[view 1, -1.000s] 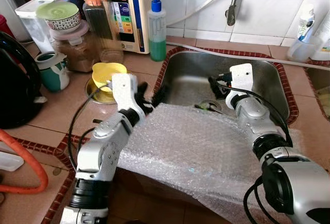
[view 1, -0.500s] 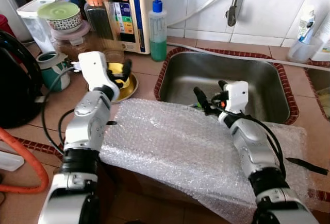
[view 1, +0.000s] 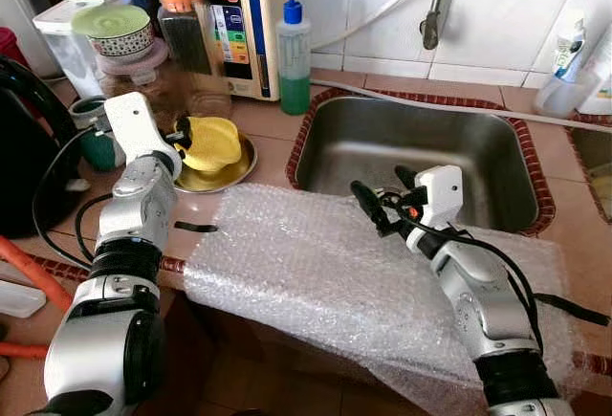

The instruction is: Kitchen organization

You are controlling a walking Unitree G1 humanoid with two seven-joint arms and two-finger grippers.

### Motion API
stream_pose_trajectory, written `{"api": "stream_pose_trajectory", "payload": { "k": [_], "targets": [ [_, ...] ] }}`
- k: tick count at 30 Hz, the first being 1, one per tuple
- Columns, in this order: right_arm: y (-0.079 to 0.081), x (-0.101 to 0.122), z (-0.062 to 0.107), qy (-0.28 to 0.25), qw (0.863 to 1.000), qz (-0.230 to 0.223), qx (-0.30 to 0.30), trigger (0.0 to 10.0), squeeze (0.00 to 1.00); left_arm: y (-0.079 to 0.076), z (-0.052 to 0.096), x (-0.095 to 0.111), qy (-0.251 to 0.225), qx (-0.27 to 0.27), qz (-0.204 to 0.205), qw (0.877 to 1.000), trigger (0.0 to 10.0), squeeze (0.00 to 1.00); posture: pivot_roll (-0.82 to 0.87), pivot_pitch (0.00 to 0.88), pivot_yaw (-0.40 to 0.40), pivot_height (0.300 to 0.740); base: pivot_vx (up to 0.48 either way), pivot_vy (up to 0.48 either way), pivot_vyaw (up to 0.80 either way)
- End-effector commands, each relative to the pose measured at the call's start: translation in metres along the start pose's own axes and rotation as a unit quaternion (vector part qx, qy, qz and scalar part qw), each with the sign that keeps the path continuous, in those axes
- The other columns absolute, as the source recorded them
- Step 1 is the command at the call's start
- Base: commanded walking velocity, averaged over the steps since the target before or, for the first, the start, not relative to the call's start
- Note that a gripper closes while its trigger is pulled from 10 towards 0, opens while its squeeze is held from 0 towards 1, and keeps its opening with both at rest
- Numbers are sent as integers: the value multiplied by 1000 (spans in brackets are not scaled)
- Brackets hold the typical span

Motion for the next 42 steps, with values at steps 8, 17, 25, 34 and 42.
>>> {"api": "stream_pose_trajectory", "payload": {
  "k": [8, 17, 25, 34, 42],
  "targets": [
    [10, 8, 1, 4, 1000, 3, 13, 10000, 573, -4, -5, -9, 50, -7, 16, 999, 9373, 0, 48, 32, 96, 740, 0, 0, 0],
    [10, 8, 1, 11, 1000, 9, 11, 10000, 408, -11, -4, -19, 82, -20, 100, 991, 0, 0, 47, 36, 96, 740, 0, 0, 0],
    [9, 8, 1, 16, 1000, 10, 4, 10000, 4, -3, -4, -21, 90, -13, 83, 992, 0, 0, 48, 38, 98, 740, 0, 0, 0],
    [13, 7, -3, 18, 1000, 10, 10, 10000, 0, -1, -4, -20, 70, -15, 49, 996, 0, 0, 56, 37, 99, 740, 0, 0, 0],
    [12, 9, -4, 18, 1000, 19, 13, 10000, 0, -6, -3, -20, 58, -46, 23, 997, 0, 0, 53, 39, 96, 740, 0, 0, 0]
  ]
}}
Point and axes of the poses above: a point about 5 cm out from each wrist's last joint towards the gripper, its own z axis pointing back from the gripper into the wrist, its own x axis along the axis of the wrist's last joint, y = z × x, the point moved 3 cm from there along -z, pointing out of the wrist towards the gripper, and after that the axes turned 1 degree about z, right-handed, at the moved point
